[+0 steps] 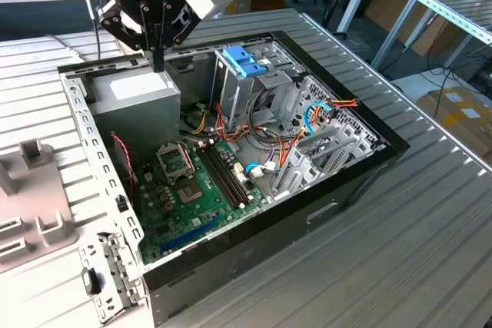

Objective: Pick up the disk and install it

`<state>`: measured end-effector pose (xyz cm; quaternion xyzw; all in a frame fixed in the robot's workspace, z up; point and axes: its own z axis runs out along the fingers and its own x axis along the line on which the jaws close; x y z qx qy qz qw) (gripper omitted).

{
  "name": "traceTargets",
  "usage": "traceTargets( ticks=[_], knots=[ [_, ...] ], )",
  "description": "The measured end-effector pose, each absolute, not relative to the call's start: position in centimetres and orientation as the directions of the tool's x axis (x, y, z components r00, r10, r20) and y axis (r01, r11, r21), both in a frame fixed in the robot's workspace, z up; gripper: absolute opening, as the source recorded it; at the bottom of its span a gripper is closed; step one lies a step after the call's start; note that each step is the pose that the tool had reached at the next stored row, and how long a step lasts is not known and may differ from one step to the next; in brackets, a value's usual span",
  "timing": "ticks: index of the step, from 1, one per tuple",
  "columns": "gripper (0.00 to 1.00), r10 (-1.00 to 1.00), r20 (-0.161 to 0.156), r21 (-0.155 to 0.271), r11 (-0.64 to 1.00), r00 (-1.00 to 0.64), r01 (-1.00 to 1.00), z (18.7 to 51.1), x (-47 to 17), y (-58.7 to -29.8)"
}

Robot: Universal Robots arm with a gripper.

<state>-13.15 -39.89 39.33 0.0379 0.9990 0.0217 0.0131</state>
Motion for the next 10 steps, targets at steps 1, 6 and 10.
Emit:
traceTargets(
  ticks=[1, 6, 10],
  knots=[
    [0.11, 0.076, -0.024, 0.044, 0.996, -0.997, 0.075, 39.33, -13.26, -39.89],
    [0.11, 0.076, -0.024, 0.044, 0.996, -0.997, 0.075, 39.33, -13.51, -39.89],
    [0.11, 0.076, -0.024, 0.044, 0.996, -0.997, 0.075, 39.33, -13.70, -39.89]
  ],
)
